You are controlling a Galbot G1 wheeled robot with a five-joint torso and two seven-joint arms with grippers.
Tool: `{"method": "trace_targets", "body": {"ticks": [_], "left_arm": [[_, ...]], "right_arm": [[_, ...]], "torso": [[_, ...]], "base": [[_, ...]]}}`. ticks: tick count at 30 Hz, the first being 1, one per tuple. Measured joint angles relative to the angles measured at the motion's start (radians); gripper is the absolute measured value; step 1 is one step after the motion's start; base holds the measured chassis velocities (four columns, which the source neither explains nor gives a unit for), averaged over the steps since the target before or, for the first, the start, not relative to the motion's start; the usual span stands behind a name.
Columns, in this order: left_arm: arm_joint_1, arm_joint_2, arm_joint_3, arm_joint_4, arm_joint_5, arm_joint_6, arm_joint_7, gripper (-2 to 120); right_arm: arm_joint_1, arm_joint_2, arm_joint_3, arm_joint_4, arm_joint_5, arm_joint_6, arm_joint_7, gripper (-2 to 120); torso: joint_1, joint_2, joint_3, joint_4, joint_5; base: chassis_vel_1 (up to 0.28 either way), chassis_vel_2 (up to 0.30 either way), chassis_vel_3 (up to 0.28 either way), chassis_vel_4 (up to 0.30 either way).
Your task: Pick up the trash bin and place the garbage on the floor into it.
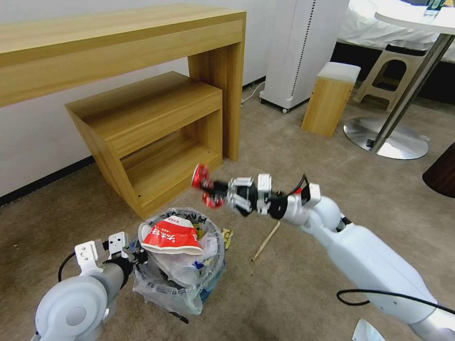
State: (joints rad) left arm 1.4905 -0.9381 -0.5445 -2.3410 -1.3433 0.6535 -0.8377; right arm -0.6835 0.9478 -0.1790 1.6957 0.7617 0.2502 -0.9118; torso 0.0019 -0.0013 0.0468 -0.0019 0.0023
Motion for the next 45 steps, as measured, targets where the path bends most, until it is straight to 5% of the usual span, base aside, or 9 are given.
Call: {"method": "trace_targets", "body": {"ticks": [20, 33, 45], "left_arm": [[0.010, -0.003, 0.006, -0.017, 0.008, 0.004, 0.011, 0], [0.016, -0.004, -0.008, -0.022, 0.009, 0.002, 0.011, 0], [0.030, -0.006, -0.014, -0.037, 0.012, 0.001, 0.012, 0]], "right_arm": [[0.014, 0.119, -0.153, -0.115, 0.003, 0.021, 0.038, 9], [-0.010, 0.096, -0.155, -0.111, -0.031, 0.017, -0.085, 10], [-0.031, 0.094, -0.135, -0.109, -0.049, 0.017, -0.077, 58]], "torso": [[0.000, 0.000, 0.000, 0.0001, -0.0001], [0.000, 0.000, 0.000, 0.0000, 0.0000], [0.000, 0.000, 0.000, 0.0001, 0.0000]], "base": [[0.000, 0.000, 0.000, 0.000], [0.000, 0.000, 0.000, 0.000], [0.000, 0.000, 0.000, 0.000]]}}
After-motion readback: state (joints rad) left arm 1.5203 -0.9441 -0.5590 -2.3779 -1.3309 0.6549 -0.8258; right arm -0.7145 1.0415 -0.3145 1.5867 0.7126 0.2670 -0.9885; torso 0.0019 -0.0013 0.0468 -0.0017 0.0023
